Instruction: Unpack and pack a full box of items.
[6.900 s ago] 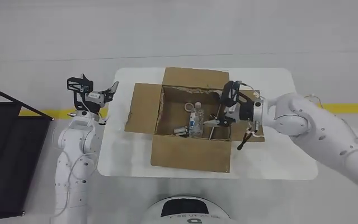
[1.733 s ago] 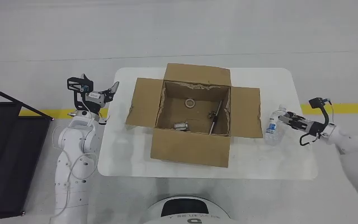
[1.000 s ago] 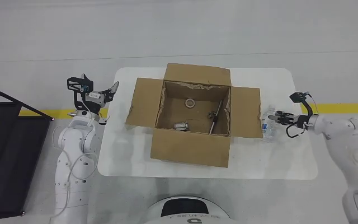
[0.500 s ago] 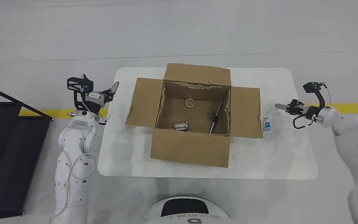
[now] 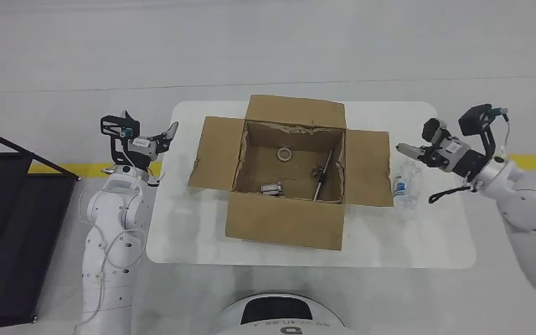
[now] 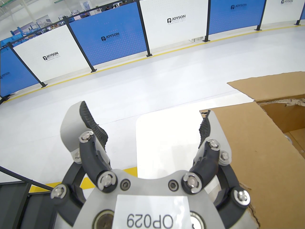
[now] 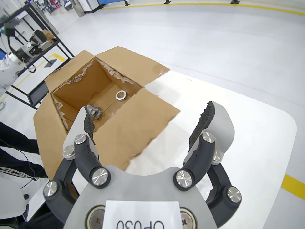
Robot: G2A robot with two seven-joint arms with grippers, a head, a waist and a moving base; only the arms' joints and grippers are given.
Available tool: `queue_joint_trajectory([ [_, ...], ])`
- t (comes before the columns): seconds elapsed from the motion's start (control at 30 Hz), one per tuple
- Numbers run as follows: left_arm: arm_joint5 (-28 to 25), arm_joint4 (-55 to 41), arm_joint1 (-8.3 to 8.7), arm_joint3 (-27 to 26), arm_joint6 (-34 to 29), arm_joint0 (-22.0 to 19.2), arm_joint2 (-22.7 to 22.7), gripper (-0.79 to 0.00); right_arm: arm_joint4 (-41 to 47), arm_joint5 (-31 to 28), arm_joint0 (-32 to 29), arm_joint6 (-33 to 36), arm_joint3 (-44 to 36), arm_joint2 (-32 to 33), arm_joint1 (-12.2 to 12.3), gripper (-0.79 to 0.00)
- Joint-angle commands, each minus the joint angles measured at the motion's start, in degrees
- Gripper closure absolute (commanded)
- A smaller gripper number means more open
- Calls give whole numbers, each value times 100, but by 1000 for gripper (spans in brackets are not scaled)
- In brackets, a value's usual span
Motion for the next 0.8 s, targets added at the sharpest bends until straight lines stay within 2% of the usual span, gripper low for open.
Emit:
queue_joint_trajectory([
  [0.0, -2, 0, 0, 0, 0, 0, 0, -785, -118, 390, -319, 125, -809, 75, -18, -785],
  [0.1, -2, 0, 0, 0, 0, 0, 0, -785, -208, 771, -397, 313, -1370, -103, -45, -785],
  [0.2, -2, 0, 0, 0, 0, 0, 0, -785, -269, 1055, -161, 510, -1604, -595, -76, -785],
  [0.67, -2, 0, 0, 0, 0, 0, 0, -785, -270, 1087, -125, 525, -1623, -661, -81, -785],
  [0.77, -2, 0, 0, 0, 0, 0, 0, -785, -746, 1297, 146, 1176, -1810, -895, -68, -785],
])
